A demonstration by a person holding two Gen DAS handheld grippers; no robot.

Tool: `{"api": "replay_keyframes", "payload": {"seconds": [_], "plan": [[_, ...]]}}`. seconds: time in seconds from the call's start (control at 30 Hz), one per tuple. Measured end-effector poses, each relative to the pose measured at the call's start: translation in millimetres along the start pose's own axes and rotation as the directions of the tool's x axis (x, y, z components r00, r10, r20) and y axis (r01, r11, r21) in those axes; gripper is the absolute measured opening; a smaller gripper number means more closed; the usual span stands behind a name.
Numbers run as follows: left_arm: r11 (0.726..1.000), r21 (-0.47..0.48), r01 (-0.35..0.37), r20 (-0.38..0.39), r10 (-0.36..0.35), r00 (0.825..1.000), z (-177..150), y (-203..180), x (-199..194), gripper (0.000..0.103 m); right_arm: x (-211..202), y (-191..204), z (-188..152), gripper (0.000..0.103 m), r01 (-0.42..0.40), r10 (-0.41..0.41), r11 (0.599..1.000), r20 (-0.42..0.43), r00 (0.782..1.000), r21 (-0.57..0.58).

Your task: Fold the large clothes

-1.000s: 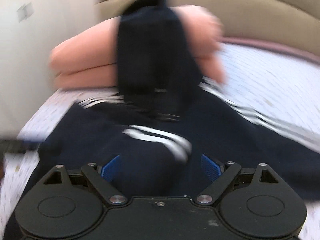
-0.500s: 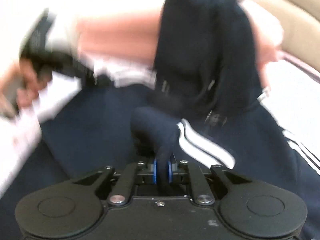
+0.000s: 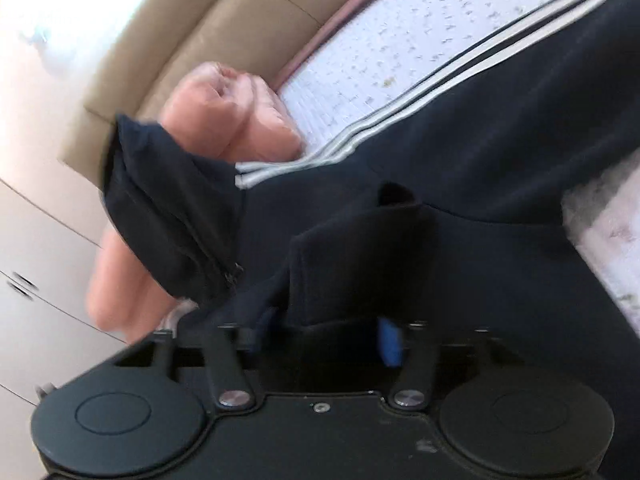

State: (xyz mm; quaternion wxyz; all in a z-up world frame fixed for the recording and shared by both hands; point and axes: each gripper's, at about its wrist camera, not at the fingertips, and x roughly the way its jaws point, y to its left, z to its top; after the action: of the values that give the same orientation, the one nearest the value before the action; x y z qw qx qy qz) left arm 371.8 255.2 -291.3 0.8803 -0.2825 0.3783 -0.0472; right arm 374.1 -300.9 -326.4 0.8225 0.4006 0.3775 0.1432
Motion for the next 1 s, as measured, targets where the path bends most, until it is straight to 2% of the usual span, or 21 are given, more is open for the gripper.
{"api": "replay_keyframes", "payload": {"seconds": [0.13,0.17,0.2,0.23,0.27,0.33,0.37,0.43,0.47,0.5,0.53,0.57,0.63,0.7,0.73,0.77,0.8,0.83,0.93,0.97,1.0], "plan": [[0.997,0.079,-0.013,-0.108,0.022,0.994,-35.5,-7.0,-22.1,0.044,20.2,1.3,14.9,0.091,0.024,-0.025,0.999,0.026,0.999,0.044],[0.995,0.103,-0.013,-0.112,0.024,0.993,-44.6,-7.4,-29.5,0.042,25.8,0.1,18.6,0.083,0.023,-0.025,0.999,0.026,0.999,0.047],[0.994,0.109,-0.017,-0.112,0.029,0.993,-53.2,-7.7,-36.3,0.027,21.6,6.1,22.3,0.064,0.035,-0.036,0.999,0.037,0.999,0.029],[0.994,0.107,-0.012,-0.111,0.024,0.994,-56.9,-8.9,-41.2,0.016,12.7,13.7,25.9,0.013,0.049,-0.048,0.999,0.063,0.997,-0.013],[0.994,0.109,-0.009,-0.087,0.019,0.996,-61.2,-10.5,-47.1,0.015,6.0,21.8,27.7,0.014,0.037,-0.032,0.998,0.093,0.995,-0.056],[0.993,0.117,-0.035,-0.012,0.037,0.999,-67.6,-16.1,-58.5,0.014,-15.4,27.4,29.5,0.013,-0.047,0.064,0.994,0.171,0.983,-0.102],[0.995,0.090,-0.044,0.014,0.043,0.999,-70.3,-16.2,-62.1,0.014,-19.2,30.1,32.1,0.013,-0.048,0.073,0.990,0.191,0.979,-0.131],[0.998,0.029,-0.048,0.002,0.048,0.999,-75.3,-12.7,-59.3,0.015,-12.1,29.1,39.8,0.015,0.042,-0.012,0.983,0.166,0.986,-0.180],[0.998,0.021,-0.054,-0.021,0.054,0.998,-78.0,-12.1,-55.4,0.017,-5.7,24.3,44.3,0.024,0.081,-0.058,0.980,0.130,0.990,-0.181],[0.998,0.023,-0.062,-0.029,0.063,0.998,-79.5,-14.1,-56.6,0.023,0.9,16.9,49.1,0.027,0.122,-0.110,0.979,0.080,0.991,-0.163],[0.997,0.027,-0.075,-0.031,0.076,0.997,-80.6,-16.1,-58.7,0.026,3.5,10.9,51.7,0.039,0.146,-0.140,0.979,0.048,0.989,-0.142],[0.996,0.025,-0.088,-0.036,0.088,0.995,-80.2,-18.1,-61.7,0.035,1.7,5.2,52.8,0.061,0.161,-0.159,0.980,0.025,0.987,-0.114],[0.995,0.014,-0.096,-0.051,0.096,0.994,-81.6,-21.0,-65.6,0.036,-7.0,0.0,48.0,0.080,0.145,-0.144,0.987,0.026,0.989,-0.074],[0.994,0.030,-0.101,-0.064,0.102,0.993,-83.6,-23.0,-68.4,0.035,-10.8,3.9,39.7,0.082,0.158,-0.159,0.981,0.002,0.987,-0.117],[0.993,0.045,-0.108,-0.066,0.111,0.992,-85.0,-24.1,-67.5,0.034,-6.5,7.3,36.0,0.082,0.188,-0.196,0.970,-0.036,0.980,-0.156],[0.992,0.056,-0.115,-0.064,0.118,0.991,-85.9,-25.4,-66.6,0.026,-2.4,10.8,32.7,0.063,0.202,-0.217,0.961,-0.057,0.975,-0.189],[0.991,0.070,-0.116,-0.057,0.120,0.991,-86.6,-27.3,-66.8,0.017,-2.4,14.6,28.3,0.038,0.214,-0.229,0.950,-0.043,0.972,-0.227],[0.991,0.069,-0.116,-0.040,0.119,0.992,-87.4,-29.8,-69.2,0.016,-8.2,19.5,25.8,0.016,0.212,-0.226,0.945,-0.026,0.974,-0.248],[0.996,0.011,-0.085,0.034,0.085,0.996,-89.4,-37.0,-88.6,0.015,-27.3,34.6,28.4,0.016,0.108,-0.092,0.958,0.074,0.993,-0.267],[0.996,-0.022,-0.083,0.039,0.083,0.996,-90.3,-36.2,-92.8,0.016,-27.8,37.8,31.6,0.016,0.109,-0.088,0.953,0.085,0.993,-0.282],[0.995,-0.054,-0.084,0.022,0.086,0.996,-91.7,-32.9,-93.1,0.016,-24.4,40.8,34.2,0.016,0.146,-0.130,0.943,0.073,0.989,-0.300]]}}
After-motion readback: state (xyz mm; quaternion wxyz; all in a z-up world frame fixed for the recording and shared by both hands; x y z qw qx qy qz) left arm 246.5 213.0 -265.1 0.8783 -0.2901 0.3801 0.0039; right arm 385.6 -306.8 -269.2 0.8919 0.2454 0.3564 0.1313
